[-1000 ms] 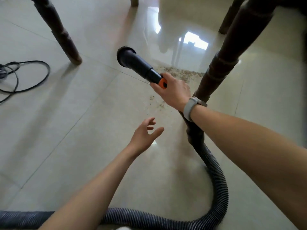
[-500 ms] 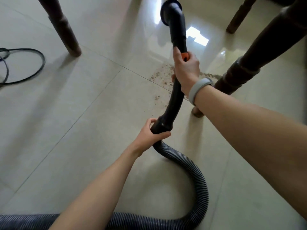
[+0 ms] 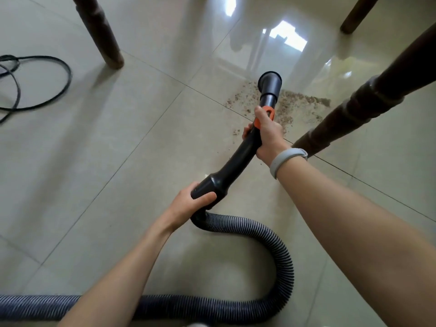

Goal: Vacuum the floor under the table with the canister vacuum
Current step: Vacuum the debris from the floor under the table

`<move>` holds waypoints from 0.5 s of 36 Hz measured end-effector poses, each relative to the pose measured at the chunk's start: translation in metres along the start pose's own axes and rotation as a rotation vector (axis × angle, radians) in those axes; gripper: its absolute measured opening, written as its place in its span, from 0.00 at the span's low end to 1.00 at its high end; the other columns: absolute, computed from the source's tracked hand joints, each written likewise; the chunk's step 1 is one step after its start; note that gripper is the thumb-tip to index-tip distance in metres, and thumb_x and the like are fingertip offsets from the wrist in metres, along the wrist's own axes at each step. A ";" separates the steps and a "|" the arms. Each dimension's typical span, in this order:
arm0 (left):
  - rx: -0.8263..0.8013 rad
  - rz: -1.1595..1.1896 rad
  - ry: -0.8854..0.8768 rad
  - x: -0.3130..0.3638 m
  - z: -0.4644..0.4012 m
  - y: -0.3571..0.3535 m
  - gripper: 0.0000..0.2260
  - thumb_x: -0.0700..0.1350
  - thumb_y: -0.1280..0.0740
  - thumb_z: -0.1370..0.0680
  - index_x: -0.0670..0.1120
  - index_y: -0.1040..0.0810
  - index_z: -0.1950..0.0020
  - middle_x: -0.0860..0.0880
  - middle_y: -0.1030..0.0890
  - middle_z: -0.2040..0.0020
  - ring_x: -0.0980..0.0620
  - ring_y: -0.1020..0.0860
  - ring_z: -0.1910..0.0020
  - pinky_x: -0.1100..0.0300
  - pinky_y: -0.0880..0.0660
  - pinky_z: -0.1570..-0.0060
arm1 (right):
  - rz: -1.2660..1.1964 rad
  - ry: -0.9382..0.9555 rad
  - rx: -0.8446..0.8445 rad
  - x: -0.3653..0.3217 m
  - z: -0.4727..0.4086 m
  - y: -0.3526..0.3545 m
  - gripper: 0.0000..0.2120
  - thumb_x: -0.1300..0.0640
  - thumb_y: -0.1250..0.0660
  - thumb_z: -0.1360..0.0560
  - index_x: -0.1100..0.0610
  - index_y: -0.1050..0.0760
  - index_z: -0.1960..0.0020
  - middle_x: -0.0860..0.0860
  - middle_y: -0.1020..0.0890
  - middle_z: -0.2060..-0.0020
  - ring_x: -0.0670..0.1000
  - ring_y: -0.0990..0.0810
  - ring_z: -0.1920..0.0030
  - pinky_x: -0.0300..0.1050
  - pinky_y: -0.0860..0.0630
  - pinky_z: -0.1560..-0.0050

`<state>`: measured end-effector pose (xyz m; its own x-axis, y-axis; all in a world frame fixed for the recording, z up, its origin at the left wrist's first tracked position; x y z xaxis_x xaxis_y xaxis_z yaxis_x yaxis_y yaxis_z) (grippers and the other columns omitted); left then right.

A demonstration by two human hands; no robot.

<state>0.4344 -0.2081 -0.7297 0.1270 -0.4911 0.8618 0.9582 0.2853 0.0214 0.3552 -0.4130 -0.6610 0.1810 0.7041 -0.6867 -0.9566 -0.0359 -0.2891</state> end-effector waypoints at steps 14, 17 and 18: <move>0.394 0.197 -0.092 -0.010 0.004 0.024 0.32 0.70 0.32 0.39 0.41 0.26 0.55 0.46 0.23 0.70 0.53 0.24 0.72 0.61 0.26 0.68 | -0.084 0.069 0.049 -0.008 -0.011 0.011 0.18 0.58 0.29 0.26 0.60 0.32 0.40 0.55 0.24 0.61 0.49 0.22 0.74 0.40 0.24 0.70; 0.521 -0.103 -0.171 0.020 0.002 0.069 0.26 0.68 0.36 0.39 0.46 0.25 0.57 0.48 0.23 0.71 0.53 0.23 0.73 0.58 0.26 0.68 | -0.140 0.073 0.075 -0.003 -0.007 0.004 0.20 0.58 0.31 0.25 0.59 0.34 0.37 0.56 0.24 0.56 0.50 0.21 0.70 0.43 0.22 0.67; 0.562 -0.233 -0.206 0.032 0.003 0.083 0.26 0.68 0.37 0.38 0.47 0.24 0.56 0.47 0.23 0.69 0.50 0.21 0.70 0.56 0.26 0.65 | -0.150 0.082 0.085 -0.003 -0.004 -0.001 0.20 0.58 0.31 0.24 0.60 0.34 0.36 0.57 0.24 0.54 0.51 0.21 0.69 0.44 0.21 0.67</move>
<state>0.5173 -0.1981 -0.6988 -0.1742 -0.4402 0.8808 0.6672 0.6051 0.4344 0.3562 -0.4184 -0.6616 0.3374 0.6371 -0.6931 -0.9329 0.1277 -0.3368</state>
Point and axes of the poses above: each hand's wrist, its own z-axis away from the middle knuckle, its own y-axis out of the back of the hand, x = y × z, the point moved 5 cm from there along -z, towards the middle knuckle
